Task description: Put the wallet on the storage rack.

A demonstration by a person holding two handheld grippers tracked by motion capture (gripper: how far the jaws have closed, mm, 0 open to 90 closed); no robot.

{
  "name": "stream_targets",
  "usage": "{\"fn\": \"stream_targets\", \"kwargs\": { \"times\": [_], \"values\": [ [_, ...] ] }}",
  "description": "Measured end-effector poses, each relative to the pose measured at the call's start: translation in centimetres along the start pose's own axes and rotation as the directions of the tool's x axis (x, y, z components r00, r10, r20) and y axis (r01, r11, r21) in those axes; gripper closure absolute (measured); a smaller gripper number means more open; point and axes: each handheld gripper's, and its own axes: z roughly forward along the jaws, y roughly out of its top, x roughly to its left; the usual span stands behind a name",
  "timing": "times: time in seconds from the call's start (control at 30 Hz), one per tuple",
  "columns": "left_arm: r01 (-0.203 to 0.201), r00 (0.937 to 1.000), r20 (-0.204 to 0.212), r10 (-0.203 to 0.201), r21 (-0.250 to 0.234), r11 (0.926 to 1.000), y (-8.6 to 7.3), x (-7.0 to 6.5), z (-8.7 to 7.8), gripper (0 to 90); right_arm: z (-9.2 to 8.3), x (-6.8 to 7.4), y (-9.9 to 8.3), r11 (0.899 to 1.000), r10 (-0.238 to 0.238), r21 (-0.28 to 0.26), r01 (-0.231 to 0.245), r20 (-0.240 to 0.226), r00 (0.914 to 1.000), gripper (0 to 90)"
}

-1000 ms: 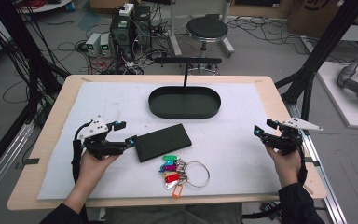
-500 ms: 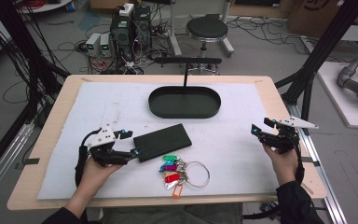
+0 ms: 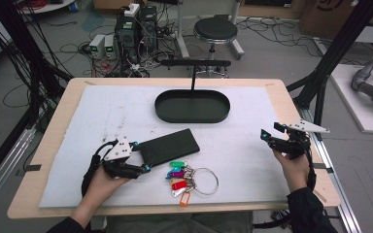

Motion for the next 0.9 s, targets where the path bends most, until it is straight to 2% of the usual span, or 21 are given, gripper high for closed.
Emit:
{"fn": "stream_targets", "kwargs": {
  "times": [0.13, 0.17, 0.2, 0.23, 0.47, 0.57, 0.7, 0.8, 0.9],
  "values": [
    [-0.052, 0.9986, 0.002, 0.052, 0.021, 0.9984, -0.1, -0.5, 0.5, 33.4, 0.1, 0.1, 0.0, 1.000, -0.001, 0.004, 0.001, 0.000, 1.0000, 33.3],
    [-0.090, 0.9960, -0.001, 0.090, 0.048, 0.9948, -0.1, -0.7, 0.8, 34.6, 0.1, 0.1, 0.0, 1.000, -0.006, 0.003, 0.006, 0.000, 1.0000, 33.3],
    [-0.090, 0.9960, -0.001, 0.090, 0.048, 0.9948, -0.1, -0.7, 0.8, 35.7, 0.1, 0.1, 0.0, 1.000, -0.006, 0.003, 0.006, 0.000, 1.0000, 33.3],
    [-0.109, 0.9939, -0.005, 0.110, 0.074, 0.9913, -0.3, -0.8, 1.1, 37.2, 0.1, 0.1, 0.0, 1.000, -0.007, 0.006, 0.007, 0.001, 1.0000, 33.3],
    [-0.136, 0.9902, -0.017, 0.139, 0.110, 0.9846, -0.7, -0.8, 1.5, 41.3, 0.1, 0.2, 0.0, 1.000, -0.004, 0.012, 0.004, -0.003, 1.0000, 33.3],
    [-0.163, 0.9858, -0.017, 0.167, 0.130, 0.9780, -0.8, -0.9, 1.7, 45.1, 0.2, 0.1, 0.0, 1.000, -0.009, 0.013, 0.009, -0.004, 1.0000, 33.1],
    [-0.197, 0.9788, -0.027, 0.203, 0.147, 0.9693, -0.8, -1.2, 2.0, 45.4, 0.2, 0.2, 0.0, 1.000, -0.010, 0.014, 0.010, -0.003, 0.9999, 33.1],
    [-0.206, 0.9762, -0.037, 0.214, 0.149, 0.9672, -0.9, -1.2, 2.1, 48.0, 0.2, 0.2, 0.0, 1.000, -0.011, 0.016, 0.011, -0.004, 0.9999, 33.1],
    [-0.201, 0.9771, -0.042, 0.209, 0.142, 0.9693, -1.0, -1.2, 2.2, 48.8, 0.2, 0.2, 0.0, 1.000, -0.011, 0.016, 0.011, -0.004, 0.9999, 33.1]
  ]
}}
